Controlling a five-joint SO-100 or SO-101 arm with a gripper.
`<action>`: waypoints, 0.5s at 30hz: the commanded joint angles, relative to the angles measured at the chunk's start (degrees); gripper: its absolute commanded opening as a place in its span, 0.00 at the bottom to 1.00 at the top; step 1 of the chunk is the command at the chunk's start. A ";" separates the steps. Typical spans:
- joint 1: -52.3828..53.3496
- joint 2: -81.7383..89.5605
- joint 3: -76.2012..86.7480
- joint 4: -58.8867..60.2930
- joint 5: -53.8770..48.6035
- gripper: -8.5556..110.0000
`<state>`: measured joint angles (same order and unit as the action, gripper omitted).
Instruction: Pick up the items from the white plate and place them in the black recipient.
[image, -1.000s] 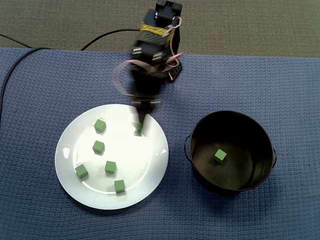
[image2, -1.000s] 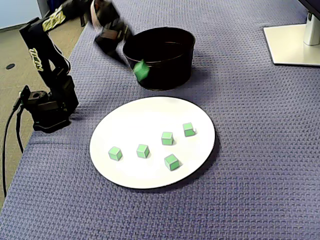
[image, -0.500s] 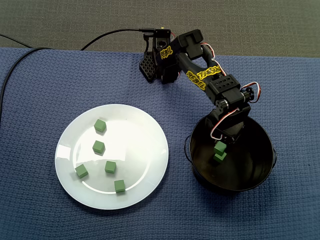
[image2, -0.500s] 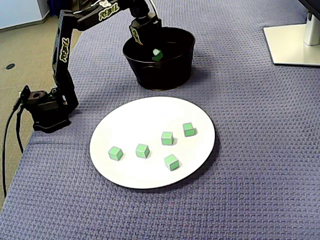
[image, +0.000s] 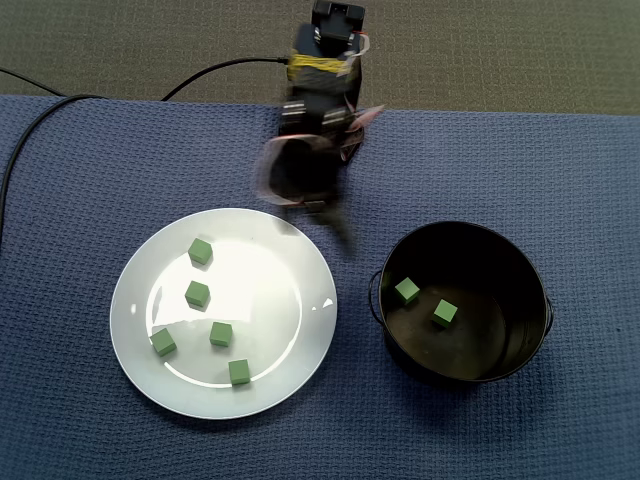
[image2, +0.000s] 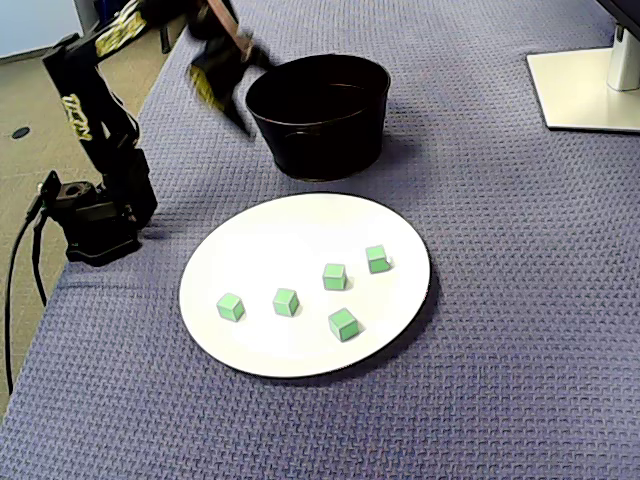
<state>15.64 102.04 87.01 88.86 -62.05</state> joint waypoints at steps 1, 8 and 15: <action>20.21 3.16 11.60 -7.12 -27.77 0.40; 27.33 -3.16 17.31 -23.38 -35.68 0.42; 29.97 -7.47 22.15 -35.42 -37.44 0.42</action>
<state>43.51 95.10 108.28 58.45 -98.26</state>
